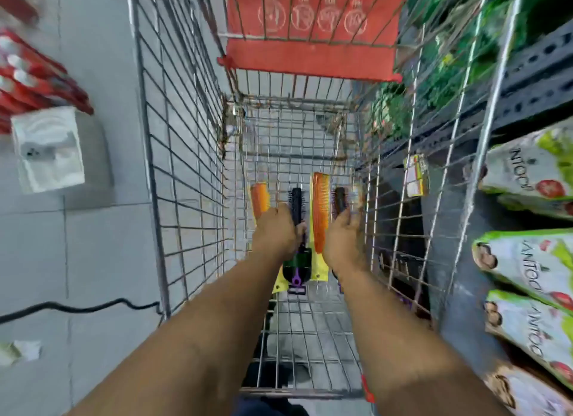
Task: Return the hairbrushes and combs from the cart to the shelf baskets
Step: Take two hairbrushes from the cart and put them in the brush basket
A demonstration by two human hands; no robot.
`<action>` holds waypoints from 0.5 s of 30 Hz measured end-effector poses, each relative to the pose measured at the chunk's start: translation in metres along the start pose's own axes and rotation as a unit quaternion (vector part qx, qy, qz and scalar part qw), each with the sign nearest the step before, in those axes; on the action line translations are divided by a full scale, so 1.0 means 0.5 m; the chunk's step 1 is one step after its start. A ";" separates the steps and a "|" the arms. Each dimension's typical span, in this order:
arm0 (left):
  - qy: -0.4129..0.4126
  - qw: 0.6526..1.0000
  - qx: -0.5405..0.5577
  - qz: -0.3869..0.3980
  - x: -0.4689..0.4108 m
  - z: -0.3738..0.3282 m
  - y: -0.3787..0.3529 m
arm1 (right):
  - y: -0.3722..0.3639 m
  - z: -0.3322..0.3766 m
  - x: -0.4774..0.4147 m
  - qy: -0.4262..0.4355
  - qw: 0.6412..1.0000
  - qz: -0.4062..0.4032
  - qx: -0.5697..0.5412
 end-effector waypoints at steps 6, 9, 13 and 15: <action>0.087 0.992 0.073 0.046 -0.033 0.001 -0.021 | -0.007 -0.030 -0.045 -0.072 0.987 -0.016 0.140; 0.129 0.983 0.114 0.056 -0.046 0.012 -0.045 | -0.010 -0.039 -0.059 -0.086 0.987 -0.015 0.138; 0.147 0.977 0.152 0.038 -0.048 0.017 -0.065 | -0.009 -0.041 -0.051 -0.085 0.986 -0.018 0.141; 0.153 0.974 0.166 0.034 -0.044 0.020 -0.062 | -0.005 -0.041 -0.042 -0.089 0.987 -0.019 0.135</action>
Point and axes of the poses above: each hand's wrist, its own x-axis away from the middle knuckle, its own y-axis out of the back of the hand, z = x × y, the point moved 4 cm from there along -x, towards the middle knuckle, and after that the axes turned 4 degrees about z, right-handed, at the moved point
